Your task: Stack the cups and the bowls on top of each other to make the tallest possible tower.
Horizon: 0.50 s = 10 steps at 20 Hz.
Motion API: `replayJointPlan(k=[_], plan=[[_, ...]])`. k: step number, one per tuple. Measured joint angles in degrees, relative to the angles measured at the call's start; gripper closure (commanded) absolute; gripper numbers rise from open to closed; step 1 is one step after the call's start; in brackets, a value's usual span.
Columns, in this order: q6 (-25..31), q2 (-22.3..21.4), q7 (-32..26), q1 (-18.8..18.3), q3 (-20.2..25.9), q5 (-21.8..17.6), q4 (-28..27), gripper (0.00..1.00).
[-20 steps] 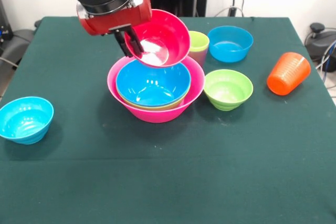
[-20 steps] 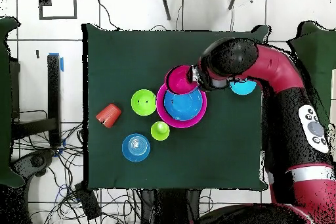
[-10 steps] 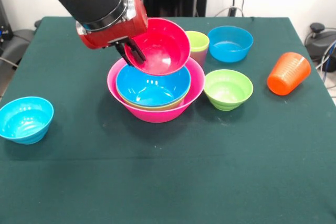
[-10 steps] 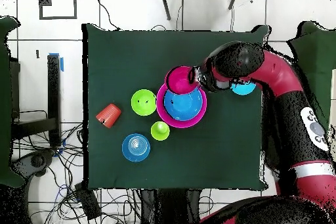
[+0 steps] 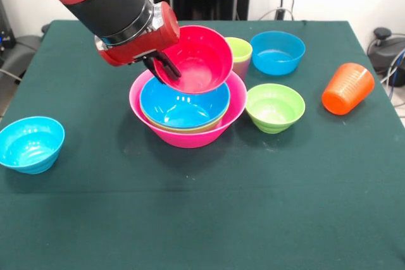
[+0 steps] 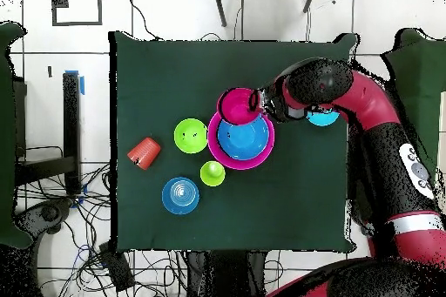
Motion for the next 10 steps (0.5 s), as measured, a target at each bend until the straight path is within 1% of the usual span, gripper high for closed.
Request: replayJointPlan(k=[10], plan=[[-0.5, 0.1, 0.0, -0.6, 2.9, -0.2, 1.7, 1.0]])
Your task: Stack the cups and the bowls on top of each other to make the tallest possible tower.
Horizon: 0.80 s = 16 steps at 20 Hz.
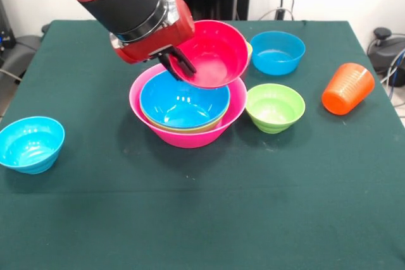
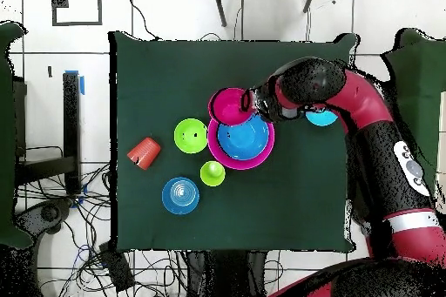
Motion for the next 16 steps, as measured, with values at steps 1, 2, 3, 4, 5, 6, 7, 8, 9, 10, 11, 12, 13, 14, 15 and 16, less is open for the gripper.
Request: replayJointPlan(k=[1, 2, 3, 4, 5, 6, 7, 8, 9, 10, 11, 12, 13, 14, 15, 16], plan=[[-0.3, 0.0, 0.0, -0.1, 0.3, 0.0, 0.1, 1.0], [-1.5, 0.0, 0.0, -0.4, 1.2, -0.5, 0.4, 1.0], [-1.9, 0.0, 0.0, -0.5, 1.5, -0.7, 0.5, 1.0], [-2.3, 0.0, 0.0, -0.6, 1.8, -0.9, 0.6, 1.0], [-3.2, 0.0, 0.0, -0.9, 2.4, -1.5, 0.8, 1.0], [-3.4, 0.0, 0.0, -1.0, 2.5, -1.7, 0.8, 1.0], [-4.6, 0.0, 0.0, -1.3, 3.1, -2.5, 1.0, 1.0], [-5.0, 0.0, 0.0, -1.5, 3.3, -2.8, 1.0, 1.0], [-5.2, 0.0, 0.0, -1.5, 3.4, -2.9, 1.0, 1.0], [-5.4, 0.0, 0.0, -1.6, 3.5, -3.1, 1.0, 1.0], [-5.6, 0.0, 0.0, -1.6, 3.6, -3.2, 1.0, 1.0], [-5.6, 0.0, 0.0, -1.7, 3.8, -3.5, 1.0, 1.0], [-5.6, 0.0, 0.0, -1.8, 3.9, -3.8, 1.0, 1.0], [-5.6, 0.0, 0.0, -1.8, 4.0, -4.0, 1.0, 1.0], [-5.6, 0.0, 0.0, -1.9, 4.2, -4.4, 1.0, 1.0], [-5.6, 0.1, 0.0, -1.9, 4.3, -4.5, 1.0, 1.0]])
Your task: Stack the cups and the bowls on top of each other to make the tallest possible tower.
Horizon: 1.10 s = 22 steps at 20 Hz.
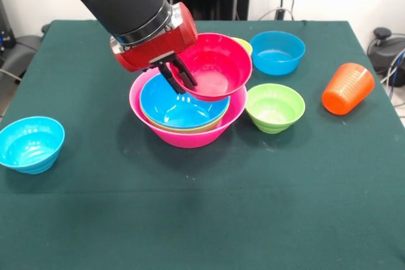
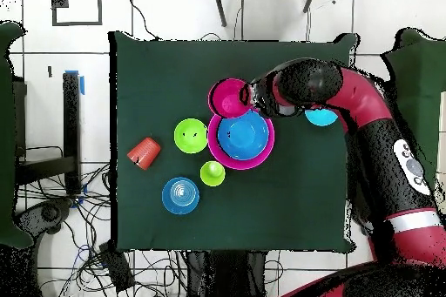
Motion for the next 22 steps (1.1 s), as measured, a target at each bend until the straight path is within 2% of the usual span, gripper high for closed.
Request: replayJointPlan(k=[10, 22], plan=[[0.0, 0.1, 0.0, -1.5, 2.2, -0.9, 0.0, 1.0], [0.0, -1.7, 0.0, -4.2, 5.4, -4.9, 0.1, 1.0]])
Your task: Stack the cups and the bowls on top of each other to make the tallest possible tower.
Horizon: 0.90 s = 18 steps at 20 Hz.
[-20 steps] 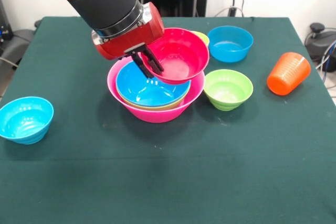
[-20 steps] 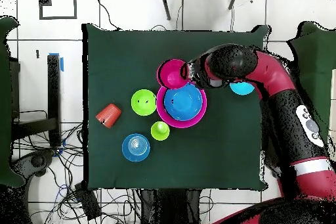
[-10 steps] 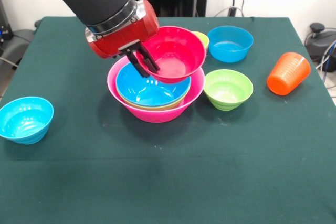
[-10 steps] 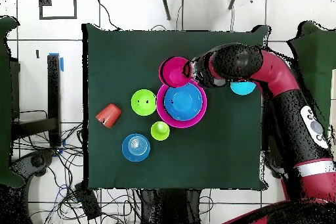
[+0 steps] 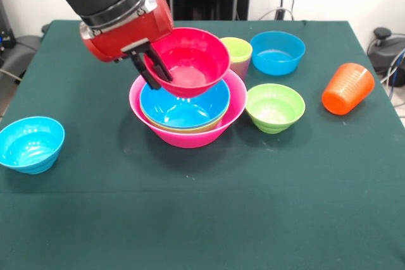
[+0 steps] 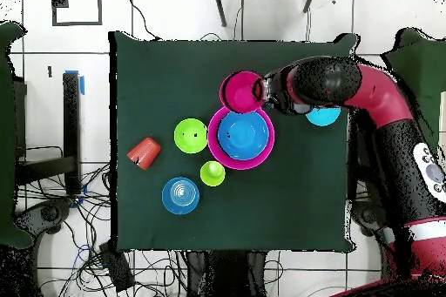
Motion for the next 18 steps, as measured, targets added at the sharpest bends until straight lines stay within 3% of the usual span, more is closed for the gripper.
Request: replayJointPlan(k=[18], plan=[[0.0, -3.5, 0.0, -0.3, 2.7, -1.5, 0.2, 1.0]])
